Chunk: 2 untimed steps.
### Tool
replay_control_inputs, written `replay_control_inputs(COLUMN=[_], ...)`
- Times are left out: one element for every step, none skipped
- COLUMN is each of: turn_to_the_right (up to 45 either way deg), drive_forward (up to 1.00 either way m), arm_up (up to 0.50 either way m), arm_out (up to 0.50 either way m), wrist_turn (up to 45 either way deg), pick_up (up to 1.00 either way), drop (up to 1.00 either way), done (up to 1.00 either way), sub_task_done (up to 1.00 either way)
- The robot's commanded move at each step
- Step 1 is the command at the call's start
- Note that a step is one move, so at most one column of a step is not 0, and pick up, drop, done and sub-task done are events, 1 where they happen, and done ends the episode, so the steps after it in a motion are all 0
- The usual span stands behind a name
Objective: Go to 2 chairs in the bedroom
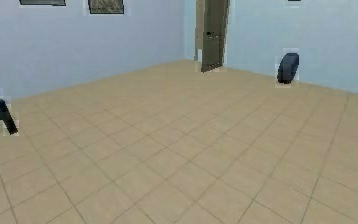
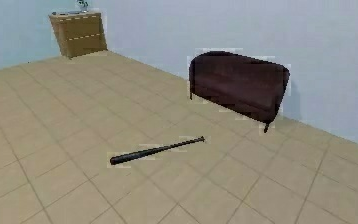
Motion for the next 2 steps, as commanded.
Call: replay_control_inputs(turn_to_the_right=[0.0, 0.0], drive_forward=[1.0, 1.0], arm_up=[0.0, 0.0], arm_out=[0.0, 0.0], wrist_turn=[0.0, 0.0], pick_up=[0.0, 0.0], drop=[0.0, 0.0], done=[0.0, 0.0], sub_task_done=[0.0, 0.0])
